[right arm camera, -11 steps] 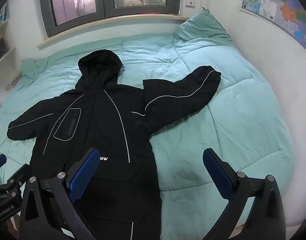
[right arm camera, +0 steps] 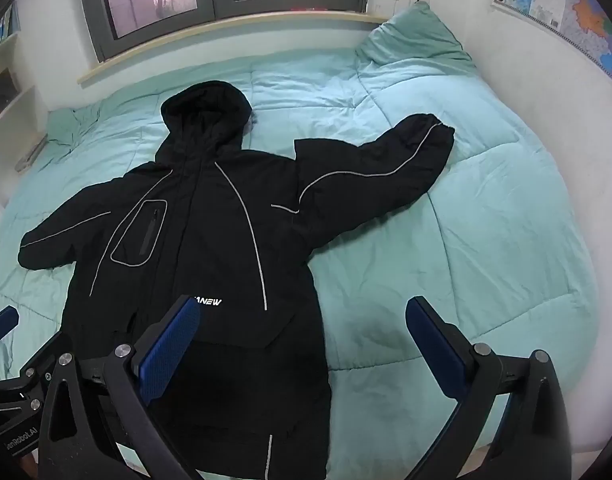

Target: Fold large clothes

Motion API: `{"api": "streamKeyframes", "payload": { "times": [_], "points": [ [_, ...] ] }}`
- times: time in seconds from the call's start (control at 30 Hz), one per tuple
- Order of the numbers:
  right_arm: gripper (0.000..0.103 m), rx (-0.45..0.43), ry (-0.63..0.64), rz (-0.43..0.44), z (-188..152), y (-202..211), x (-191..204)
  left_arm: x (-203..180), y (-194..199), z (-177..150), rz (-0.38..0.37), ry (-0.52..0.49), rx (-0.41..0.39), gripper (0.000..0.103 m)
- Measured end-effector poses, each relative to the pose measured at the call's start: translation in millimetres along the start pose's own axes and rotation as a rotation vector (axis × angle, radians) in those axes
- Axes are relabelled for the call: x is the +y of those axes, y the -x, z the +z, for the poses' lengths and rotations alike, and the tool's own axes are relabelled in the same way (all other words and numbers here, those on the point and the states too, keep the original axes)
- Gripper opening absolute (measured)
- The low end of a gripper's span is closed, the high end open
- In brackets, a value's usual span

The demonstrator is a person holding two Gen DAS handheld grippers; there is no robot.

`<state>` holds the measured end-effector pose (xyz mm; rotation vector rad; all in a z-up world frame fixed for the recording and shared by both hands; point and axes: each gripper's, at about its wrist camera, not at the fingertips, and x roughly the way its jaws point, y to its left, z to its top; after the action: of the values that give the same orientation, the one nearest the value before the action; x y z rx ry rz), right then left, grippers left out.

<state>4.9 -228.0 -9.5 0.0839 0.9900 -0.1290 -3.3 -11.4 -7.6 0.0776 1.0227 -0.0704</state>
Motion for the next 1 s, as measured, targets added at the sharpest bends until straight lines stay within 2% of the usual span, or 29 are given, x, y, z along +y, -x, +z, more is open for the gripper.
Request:
{"api": "streamKeyframes", "payload": {
  "times": [0.67, 1.0],
  "points": [
    [0.103, 0.038, -0.007, 0.031, 1.9, -8.3, 6.0, 2.1, -8.4, -0.2, -0.016, 0.013, 0.024, 0.096],
    [0.103, 0.037, 0.0, 0.058, 0.0, -5.4, 24.6, 13.7, -6.4, -5.1, -0.008, 0.032, 0.019, 0.096]
  ]
}}
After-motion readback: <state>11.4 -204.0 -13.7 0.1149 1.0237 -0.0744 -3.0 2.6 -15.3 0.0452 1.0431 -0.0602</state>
